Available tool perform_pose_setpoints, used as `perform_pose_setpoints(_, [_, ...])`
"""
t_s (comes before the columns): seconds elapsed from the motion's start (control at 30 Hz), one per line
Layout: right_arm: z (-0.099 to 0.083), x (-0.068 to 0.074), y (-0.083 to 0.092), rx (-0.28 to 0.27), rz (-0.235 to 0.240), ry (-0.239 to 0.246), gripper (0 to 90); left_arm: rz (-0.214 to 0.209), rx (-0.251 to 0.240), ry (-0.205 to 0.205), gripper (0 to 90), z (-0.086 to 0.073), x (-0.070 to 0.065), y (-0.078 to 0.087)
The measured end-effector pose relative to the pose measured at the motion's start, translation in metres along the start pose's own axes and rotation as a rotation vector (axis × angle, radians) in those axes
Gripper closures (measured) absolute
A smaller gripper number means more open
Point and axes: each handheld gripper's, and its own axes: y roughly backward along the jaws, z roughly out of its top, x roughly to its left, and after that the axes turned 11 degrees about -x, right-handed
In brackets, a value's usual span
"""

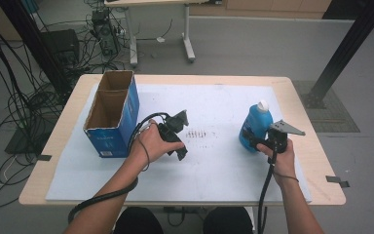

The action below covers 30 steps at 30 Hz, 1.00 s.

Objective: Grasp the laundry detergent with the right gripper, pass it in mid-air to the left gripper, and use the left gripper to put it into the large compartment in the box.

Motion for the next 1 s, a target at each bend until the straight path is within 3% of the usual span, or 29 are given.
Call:
perform_pose_setpoints(0.37, [-0.0010,0.0007,0.0013,-0.019,-0.001,0.007,38.0,0.004,0.001,-0.001,7.8,-0.0005,-0.0007,0.0009])
perform_pose_setpoints(1.0, [-0.0030,0.0038,0.0020,-0.027,-0.006,0.036,40.2,0.005,0.000,0.003,7.8,-0.0022,0.0000,0.0018])
